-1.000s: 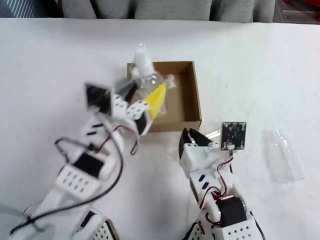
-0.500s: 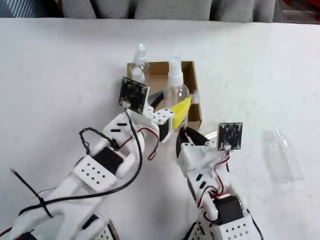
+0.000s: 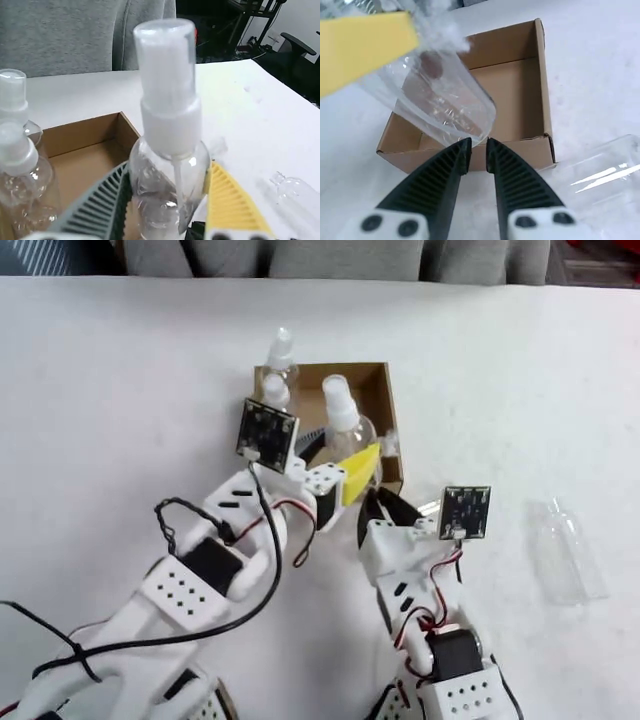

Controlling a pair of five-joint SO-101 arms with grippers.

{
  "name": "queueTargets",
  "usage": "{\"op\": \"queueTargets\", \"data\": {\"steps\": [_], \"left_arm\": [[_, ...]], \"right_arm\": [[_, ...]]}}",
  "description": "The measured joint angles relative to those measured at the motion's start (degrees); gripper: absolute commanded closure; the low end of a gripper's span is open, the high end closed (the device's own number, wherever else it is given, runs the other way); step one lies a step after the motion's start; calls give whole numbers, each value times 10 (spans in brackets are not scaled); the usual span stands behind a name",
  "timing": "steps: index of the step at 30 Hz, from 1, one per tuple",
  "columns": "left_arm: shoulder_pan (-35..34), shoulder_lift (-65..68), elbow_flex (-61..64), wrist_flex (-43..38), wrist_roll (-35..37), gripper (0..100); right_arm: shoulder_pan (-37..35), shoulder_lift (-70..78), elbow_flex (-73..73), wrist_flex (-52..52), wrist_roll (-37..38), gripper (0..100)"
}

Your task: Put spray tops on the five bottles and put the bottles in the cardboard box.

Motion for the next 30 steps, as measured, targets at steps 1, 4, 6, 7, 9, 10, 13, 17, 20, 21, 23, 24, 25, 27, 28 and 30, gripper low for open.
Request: {"op": "queueTargets", "data": {"steps": [1, 4, 6, 7, 9, 10, 13, 17, 20, 21, 23, 24, 25, 27, 28, 30], "left_arm": [[1, 0, 0, 0, 0, 977], [-6, 0, 1, 1, 0, 977], [-18, 0, 2, -11, 0, 978], [-27, 0, 2, -18, 0, 978], [-55, -1, 2, -29, 0, 978], [-66, -1, 2, -32, 1, 978], [-93, -2, 6, -43, 0, 978], [-112, -2, 57, -97, -36, 979], [-111, -2, 107, -149, -58, 979], [-112, -2, 119, -161, -61, 979], [-122, -2, 127, -176, -63, 979], [-128, -2, 127, -179, -65, 979], [-135, -2, 127, -183, -65, 979], [-142, -2, 127, -185, -65, 979], [-146, -2, 127, -185, -65, 978], [-150, -2, 129, -185, -64, 978]], "right_arm": [[1, 0, 0, 2, 0, 961], [0, -4, -2, 35, 8, 961], [-3, -1, -3, 64, 17, 961], [-3, 0, -3, 73, 18, 961], [-3, -1, -4, 77, 22, 961], [-3, -1, -4, 78, 23, 961], [-3, -1, -4, 78, 24, 961], [-3, -1, -4, 78, 24, 961], [-3, -1, -4, 78, 27, 961], [-3, -1, -4, 78, 27, 961], [-3, -1, -4, 78, 27, 961], [-3, -1, -4, 78, 27, 961], [-3, -1, -4, 78, 27, 961], [-3, -1, -4, 78, 27, 961], [-3, -1, -4, 78, 27, 961], [-3, -1, -4, 78, 27, 961]]}}
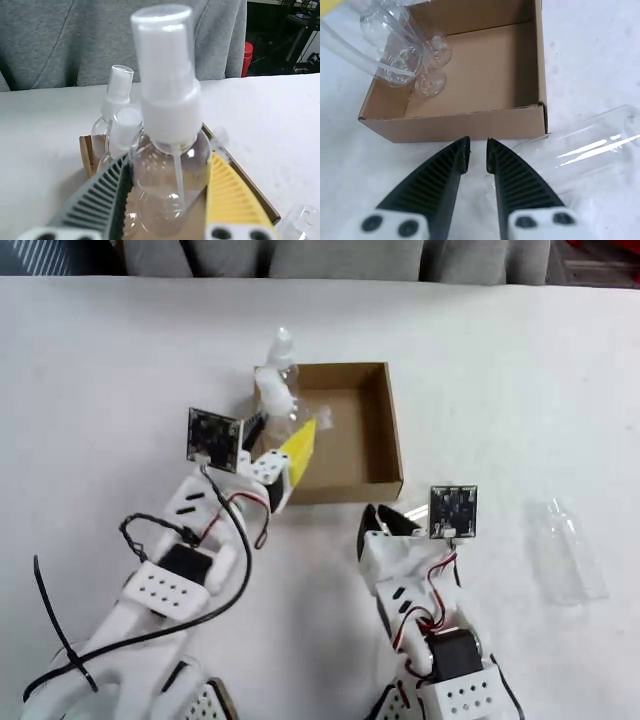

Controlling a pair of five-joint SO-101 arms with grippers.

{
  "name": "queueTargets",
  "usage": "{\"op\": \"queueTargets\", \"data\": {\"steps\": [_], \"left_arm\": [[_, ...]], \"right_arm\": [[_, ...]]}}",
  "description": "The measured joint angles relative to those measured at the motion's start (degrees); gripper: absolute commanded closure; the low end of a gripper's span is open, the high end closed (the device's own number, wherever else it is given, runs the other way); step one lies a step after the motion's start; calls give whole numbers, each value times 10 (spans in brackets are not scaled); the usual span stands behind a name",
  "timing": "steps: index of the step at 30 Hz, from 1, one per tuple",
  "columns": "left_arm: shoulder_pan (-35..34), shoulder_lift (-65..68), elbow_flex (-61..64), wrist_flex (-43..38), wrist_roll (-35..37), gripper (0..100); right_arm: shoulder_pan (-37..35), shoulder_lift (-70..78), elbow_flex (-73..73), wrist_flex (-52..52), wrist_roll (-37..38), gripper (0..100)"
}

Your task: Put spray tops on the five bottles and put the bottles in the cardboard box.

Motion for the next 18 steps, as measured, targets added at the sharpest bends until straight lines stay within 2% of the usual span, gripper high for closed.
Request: {"op": "queueTargets", "data": {"steps": [18], "left_arm": [[-11, 0, 38, 0, -38, 978]], "right_arm": [[4, 0, 0, 1, 1, 961]]}}
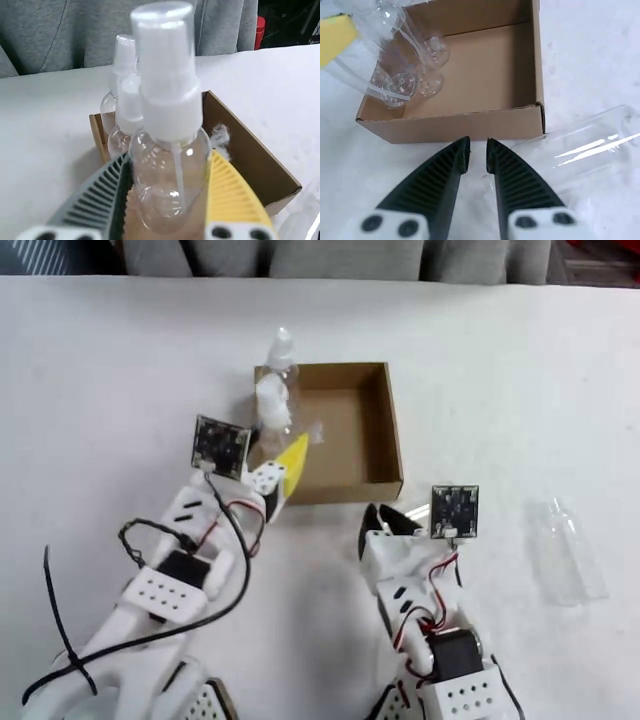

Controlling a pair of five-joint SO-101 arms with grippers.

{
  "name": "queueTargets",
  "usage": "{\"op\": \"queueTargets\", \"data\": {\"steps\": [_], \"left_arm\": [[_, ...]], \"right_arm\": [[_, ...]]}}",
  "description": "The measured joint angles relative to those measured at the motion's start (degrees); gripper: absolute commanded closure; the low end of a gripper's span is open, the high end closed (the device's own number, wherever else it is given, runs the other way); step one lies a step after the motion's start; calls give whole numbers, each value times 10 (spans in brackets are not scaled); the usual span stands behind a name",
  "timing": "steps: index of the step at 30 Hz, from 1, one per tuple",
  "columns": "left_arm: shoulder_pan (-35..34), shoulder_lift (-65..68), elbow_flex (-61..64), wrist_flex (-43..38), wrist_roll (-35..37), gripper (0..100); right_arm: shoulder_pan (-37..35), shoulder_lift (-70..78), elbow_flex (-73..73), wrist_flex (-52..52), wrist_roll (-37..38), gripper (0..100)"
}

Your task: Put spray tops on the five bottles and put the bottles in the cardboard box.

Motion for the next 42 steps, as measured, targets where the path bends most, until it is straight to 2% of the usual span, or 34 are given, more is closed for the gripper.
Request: {"op": "queueTargets", "data": {"steps": [20, 29, 42], "left_arm": [[-19, 18, 11, -1, 0, 978], [-18, 172, 8, -111, -17, 978], [-26, 178, 8, -120, -17, 978]], "right_arm": [[0, 0, 0, 0, 0, 961], [0, 0, 0, 0, 0, 961], [0, 0, 0, 0, 0, 961]]}}
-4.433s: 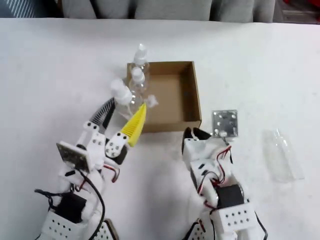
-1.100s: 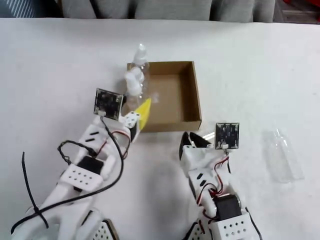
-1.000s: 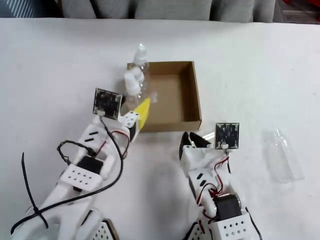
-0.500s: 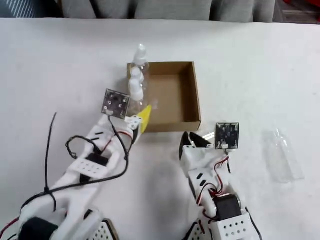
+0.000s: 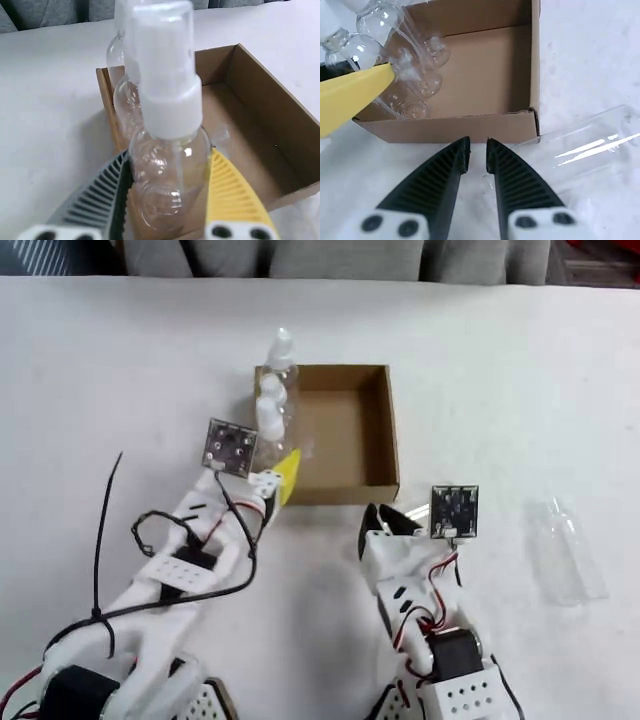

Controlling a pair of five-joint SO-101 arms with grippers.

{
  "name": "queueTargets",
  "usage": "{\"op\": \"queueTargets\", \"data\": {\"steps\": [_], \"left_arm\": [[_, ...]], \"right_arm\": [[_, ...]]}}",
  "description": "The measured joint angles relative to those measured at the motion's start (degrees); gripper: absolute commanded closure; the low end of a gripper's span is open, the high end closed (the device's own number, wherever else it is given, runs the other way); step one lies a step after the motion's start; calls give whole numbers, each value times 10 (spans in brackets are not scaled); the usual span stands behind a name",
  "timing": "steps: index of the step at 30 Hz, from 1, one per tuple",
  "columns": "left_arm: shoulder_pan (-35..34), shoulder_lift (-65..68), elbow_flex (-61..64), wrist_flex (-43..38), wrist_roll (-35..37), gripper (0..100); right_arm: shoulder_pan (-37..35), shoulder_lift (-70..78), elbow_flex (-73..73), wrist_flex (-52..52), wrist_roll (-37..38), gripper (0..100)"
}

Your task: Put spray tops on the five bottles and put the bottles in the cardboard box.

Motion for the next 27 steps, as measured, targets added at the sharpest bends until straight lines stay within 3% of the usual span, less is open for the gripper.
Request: {"op": "queueTargets", "data": {"steps": [9, 17, 27], "left_arm": [[-4, 0, 47, -56, 0, 974], [-4, 0, 53, -62, 0, 726], [-12, 1, 53, -26, -3, 705]], "right_arm": [[0, 0, 0, 0, 4, 961], [0, 0, 0, 0, 4, 961], [0, 0, 0, 0, 4, 961]]}}
